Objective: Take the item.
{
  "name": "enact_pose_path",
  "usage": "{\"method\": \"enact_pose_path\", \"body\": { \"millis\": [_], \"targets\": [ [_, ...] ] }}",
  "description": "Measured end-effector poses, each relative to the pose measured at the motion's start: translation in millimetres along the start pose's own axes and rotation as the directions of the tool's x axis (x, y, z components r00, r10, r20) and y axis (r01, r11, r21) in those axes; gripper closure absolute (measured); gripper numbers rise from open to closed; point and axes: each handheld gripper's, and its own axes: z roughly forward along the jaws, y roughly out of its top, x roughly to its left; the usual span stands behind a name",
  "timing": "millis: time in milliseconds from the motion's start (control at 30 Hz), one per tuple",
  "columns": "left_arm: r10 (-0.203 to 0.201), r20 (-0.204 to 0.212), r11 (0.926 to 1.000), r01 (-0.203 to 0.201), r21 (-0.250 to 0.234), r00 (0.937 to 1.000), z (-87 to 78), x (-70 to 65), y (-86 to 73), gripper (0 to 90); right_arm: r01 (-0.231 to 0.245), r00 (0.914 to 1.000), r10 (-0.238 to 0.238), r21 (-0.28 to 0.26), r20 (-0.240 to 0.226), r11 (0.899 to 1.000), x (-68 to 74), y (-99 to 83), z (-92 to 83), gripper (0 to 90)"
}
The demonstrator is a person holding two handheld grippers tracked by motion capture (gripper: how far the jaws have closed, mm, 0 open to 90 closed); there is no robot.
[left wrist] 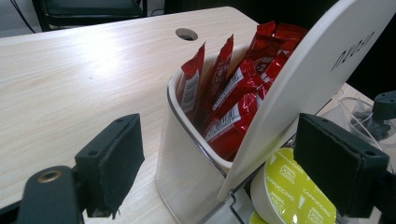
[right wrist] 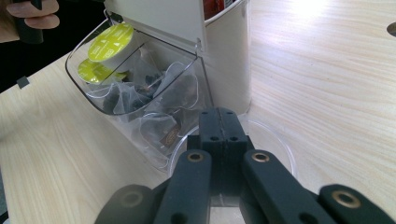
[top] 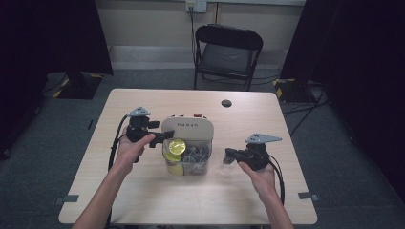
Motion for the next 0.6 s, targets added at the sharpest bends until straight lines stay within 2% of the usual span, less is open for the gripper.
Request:
{"method": "enact_pose_path", "body": {
  "millis": [400,567,600],
  "targets": [
    [0.000,0.001,1.0000,0.000,-0.004,1.0000,0.1,-0.8,-0.1,15.9,-0.009,1.0000,0.009,0.029,0.000,1.000,-1.2,-2.6,5.6,90.0],
    [0.002,0.000,1.0000,-0.002,-0.002,1.0000,0.1,-0.5,-0.2,15.9,-0.012,0.9998,0.012,0.022,0.015,1.000,-1.8,-2.4,4.0,82.0],
    [0.003,0.001,1.0000,-0.003,-0.001,1.0000,0.2,-0.4,-0.2,15.9,-0.014,0.9996,0.014,0.015,0.023,1.000,-1.6,-1.9,3.6,76.9]
  ]
}}
